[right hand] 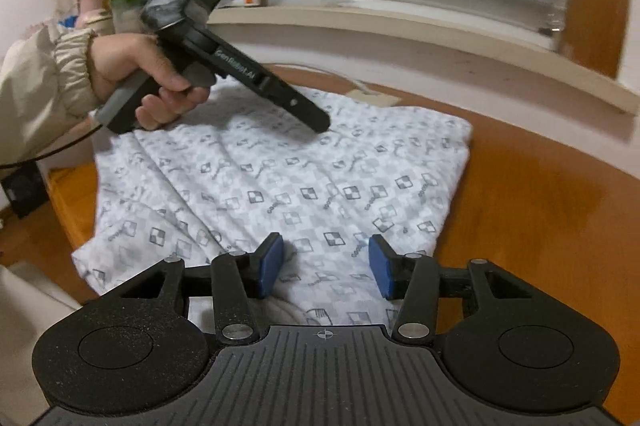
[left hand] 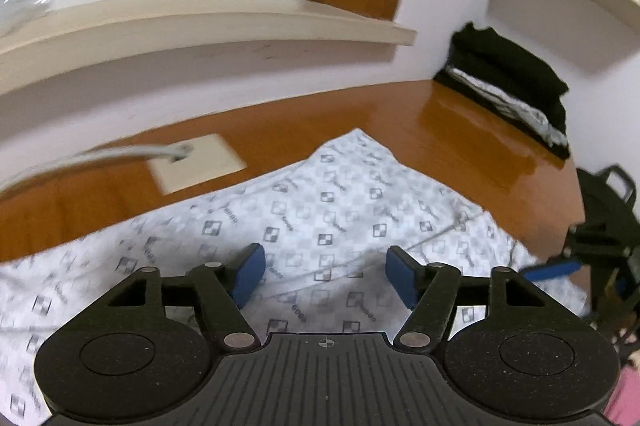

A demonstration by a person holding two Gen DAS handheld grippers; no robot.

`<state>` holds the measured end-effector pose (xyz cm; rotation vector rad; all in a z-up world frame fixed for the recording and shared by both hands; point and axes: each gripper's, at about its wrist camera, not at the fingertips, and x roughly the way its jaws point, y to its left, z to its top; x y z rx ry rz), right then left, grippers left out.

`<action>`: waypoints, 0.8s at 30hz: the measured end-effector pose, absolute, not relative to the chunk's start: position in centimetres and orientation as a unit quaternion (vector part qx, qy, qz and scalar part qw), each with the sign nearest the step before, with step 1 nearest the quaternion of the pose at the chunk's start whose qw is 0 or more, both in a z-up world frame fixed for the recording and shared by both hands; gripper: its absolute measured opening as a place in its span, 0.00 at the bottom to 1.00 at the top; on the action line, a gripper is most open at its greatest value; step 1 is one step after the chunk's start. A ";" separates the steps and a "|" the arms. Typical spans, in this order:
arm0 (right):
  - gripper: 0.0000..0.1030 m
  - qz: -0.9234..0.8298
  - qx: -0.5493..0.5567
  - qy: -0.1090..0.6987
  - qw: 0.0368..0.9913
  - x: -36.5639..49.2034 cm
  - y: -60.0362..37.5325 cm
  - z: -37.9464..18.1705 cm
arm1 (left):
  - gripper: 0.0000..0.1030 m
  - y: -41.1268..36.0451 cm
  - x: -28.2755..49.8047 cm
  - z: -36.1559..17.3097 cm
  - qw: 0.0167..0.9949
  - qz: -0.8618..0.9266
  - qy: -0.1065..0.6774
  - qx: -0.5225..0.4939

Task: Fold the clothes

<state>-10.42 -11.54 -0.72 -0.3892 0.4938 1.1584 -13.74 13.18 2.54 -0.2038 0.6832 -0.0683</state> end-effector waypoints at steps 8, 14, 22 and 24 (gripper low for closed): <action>0.46 0.466 -0.147 0.248 0.837 -4.0 -18.3 -0.8 | 0.77 5.8 -6.1 1.6 0.943 -0.037 0.320 -0.077; 0.47 0.386 -0.108 0.272 0.875 1.6 -24.3 -0.6 | 0.79 0.9 1.1 1.2 0.944 -0.021 0.322 -0.068; 0.47 0.358 -0.068 0.220 0.905 1.1 -25.5 1.0 | 0.86 -3.7 7.5 1.2 0.941 -0.019 0.335 -0.033; 0.47 0.380 -0.052 0.226 0.895 0.1 -24.8 0.7 | 0.87 -2.8 6.9 1.4 0.939 -0.040 0.339 -0.041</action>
